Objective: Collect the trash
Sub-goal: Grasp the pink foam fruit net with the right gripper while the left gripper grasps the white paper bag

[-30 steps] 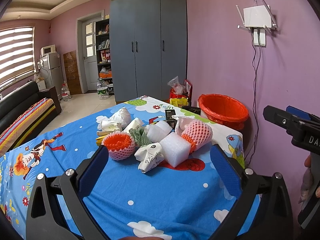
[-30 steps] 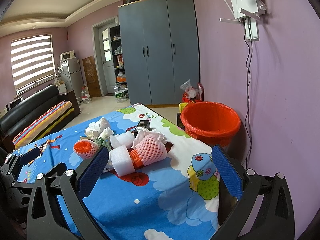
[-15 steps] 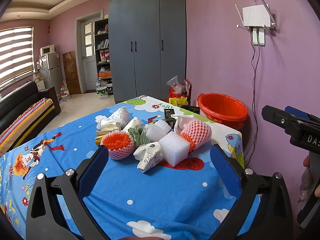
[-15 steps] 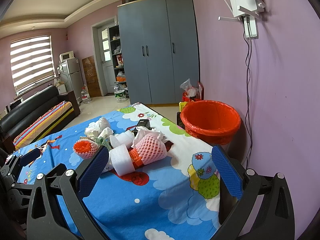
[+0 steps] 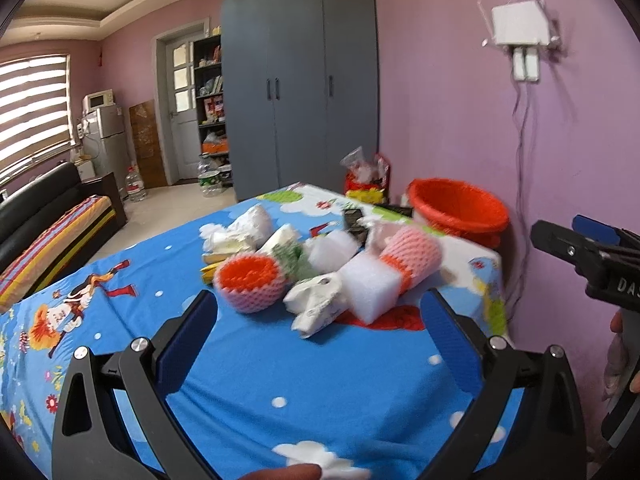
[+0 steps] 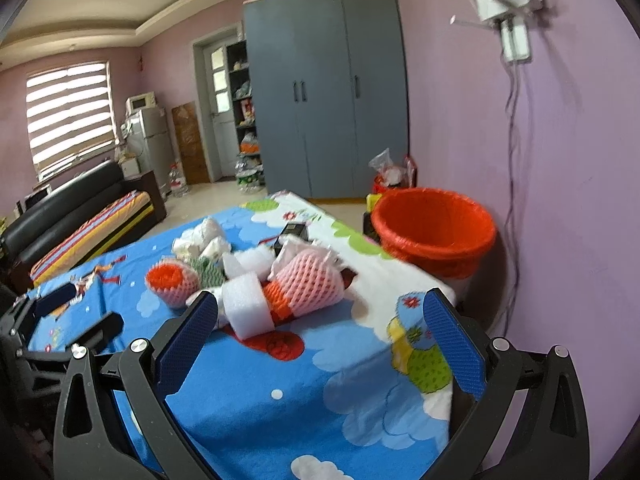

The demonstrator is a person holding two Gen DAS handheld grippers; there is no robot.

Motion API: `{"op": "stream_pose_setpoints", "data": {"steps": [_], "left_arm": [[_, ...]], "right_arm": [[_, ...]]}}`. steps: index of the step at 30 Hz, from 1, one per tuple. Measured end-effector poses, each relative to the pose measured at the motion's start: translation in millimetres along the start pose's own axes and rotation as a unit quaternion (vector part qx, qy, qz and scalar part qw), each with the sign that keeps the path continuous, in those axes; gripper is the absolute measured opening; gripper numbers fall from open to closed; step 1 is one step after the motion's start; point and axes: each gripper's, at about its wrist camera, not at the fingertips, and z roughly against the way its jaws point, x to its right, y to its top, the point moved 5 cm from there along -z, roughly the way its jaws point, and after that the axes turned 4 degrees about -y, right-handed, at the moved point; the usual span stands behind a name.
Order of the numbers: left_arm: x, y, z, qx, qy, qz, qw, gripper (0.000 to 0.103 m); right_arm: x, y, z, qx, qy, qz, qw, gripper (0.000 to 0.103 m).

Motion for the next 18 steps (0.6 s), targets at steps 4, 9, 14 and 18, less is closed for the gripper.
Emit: {"op": "stream_pose_setpoints", "data": {"steps": [4,9,14,18], "left_arm": [[-25.5,-12.8,-21.4,-0.028,0.024,0.020,0.9991,0.098],[-58.8,-33.1,-49.1,-0.076,0.030,0.056,0.9951,0.098],[-87.3,-50.9,-68.6,-0.104,0.038,0.081,0.9906,0.097],[-90.6,-48.6,-79.8,-0.097,0.014,0.087,0.9914,0.097]], "right_arm": [[-12.9,-22.7,-31.7,-0.032,0.020,0.001,0.999,0.096],[-27.0,-39.9,-69.4,-0.077,0.033,0.006,0.996,0.096],[-41.6,-45.7,-101.8,-0.113,0.052,0.027,0.992,0.094],[-45.9,-45.1,-123.4,-0.127,0.056,0.029,0.990,0.090]]}}
